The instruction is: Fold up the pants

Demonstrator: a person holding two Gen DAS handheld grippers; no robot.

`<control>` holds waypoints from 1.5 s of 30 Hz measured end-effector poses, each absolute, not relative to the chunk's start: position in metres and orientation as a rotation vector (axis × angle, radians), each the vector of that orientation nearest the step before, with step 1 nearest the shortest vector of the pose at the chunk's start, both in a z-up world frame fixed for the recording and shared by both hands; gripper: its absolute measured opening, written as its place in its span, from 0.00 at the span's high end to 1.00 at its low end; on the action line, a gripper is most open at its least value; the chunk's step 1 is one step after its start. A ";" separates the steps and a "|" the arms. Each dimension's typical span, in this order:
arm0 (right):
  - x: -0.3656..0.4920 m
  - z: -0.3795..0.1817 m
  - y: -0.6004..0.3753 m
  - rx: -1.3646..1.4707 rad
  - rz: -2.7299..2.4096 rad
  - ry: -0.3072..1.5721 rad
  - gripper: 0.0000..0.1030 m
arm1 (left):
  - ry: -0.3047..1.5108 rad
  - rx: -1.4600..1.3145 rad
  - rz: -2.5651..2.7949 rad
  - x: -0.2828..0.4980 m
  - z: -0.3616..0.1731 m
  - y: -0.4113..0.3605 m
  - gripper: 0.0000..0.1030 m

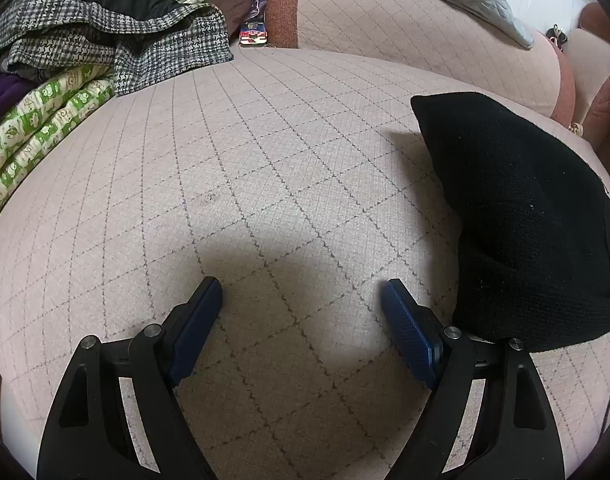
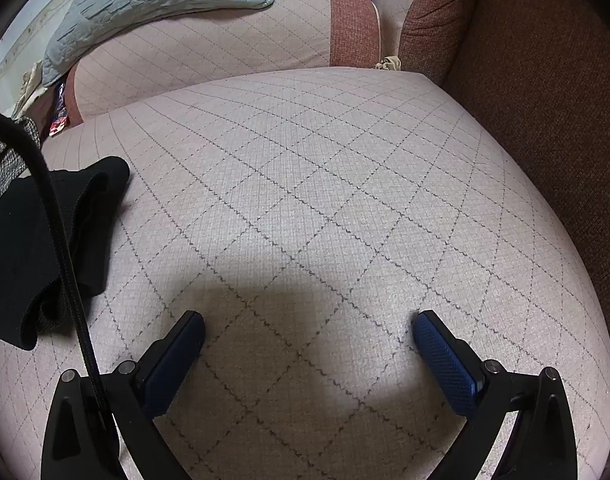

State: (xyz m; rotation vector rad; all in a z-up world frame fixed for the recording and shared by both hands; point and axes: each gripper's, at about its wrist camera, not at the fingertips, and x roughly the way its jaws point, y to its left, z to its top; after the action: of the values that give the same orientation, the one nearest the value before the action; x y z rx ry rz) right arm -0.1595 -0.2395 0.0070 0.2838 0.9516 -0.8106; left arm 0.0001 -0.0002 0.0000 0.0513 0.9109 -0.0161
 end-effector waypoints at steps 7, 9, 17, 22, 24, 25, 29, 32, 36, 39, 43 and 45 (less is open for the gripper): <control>-0.160 0.007 -0.239 0.281 -0.812 0.950 0.00 | 0.907 0.049 -0.016 -0.001 0.000 -0.002 0.19; -0.160 0.007 -0.239 0.281 -0.812 0.949 0.00 | 0.906 0.048 -0.017 -0.001 0.000 -0.002 0.19; -0.160 0.007 -0.239 0.280 -0.812 0.949 0.00 | 0.907 0.046 -0.018 -0.003 -0.001 -0.005 0.19; -0.159 0.007 -0.239 0.280 -0.812 0.949 0.00 | 0.908 0.043 -0.020 -0.002 -0.001 -0.003 0.19; -0.159 0.007 -0.239 0.280 -0.812 0.949 0.00 | 0.908 0.040 -0.021 -0.001 -0.001 -0.001 0.19; -0.159 0.007 -0.240 0.280 -0.812 0.949 0.00 | 0.908 0.040 -0.021 -0.001 -0.001 -0.001 0.19; -0.159 0.007 -0.240 0.280 -0.812 0.949 0.00 | 0.907 0.039 -0.022 -0.001 -0.001 -0.002 0.19; -0.159 0.007 -0.240 0.281 -0.812 0.949 0.00 | 0.908 0.040 -0.021 -0.002 -0.002 -0.004 0.19; -0.159 0.007 -0.240 0.281 -0.812 0.949 0.00 | 0.904 0.046 -0.019 -0.002 -0.003 -0.002 0.19; -0.159 0.007 -0.240 0.280 -0.812 0.949 0.00 | 0.904 0.038 -0.023 -0.002 -0.003 -0.001 0.19; -0.159 0.007 -0.240 0.280 -0.812 0.949 0.00 | 0.904 0.041 -0.022 -0.004 -0.003 -0.002 0.19; -0.159 0.007 -0.240 0.281 -0.812 0.949 0.00 | 0.904 0.039 -0.023 -0.005 -0.003 -0.003 0.19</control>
State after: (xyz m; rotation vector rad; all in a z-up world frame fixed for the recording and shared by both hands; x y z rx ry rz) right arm -0.1594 -0.2396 0.0068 0.2808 0.9492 -0.8119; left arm -0.0048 -0.0027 -0.0033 0.0394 0.9044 -0.0226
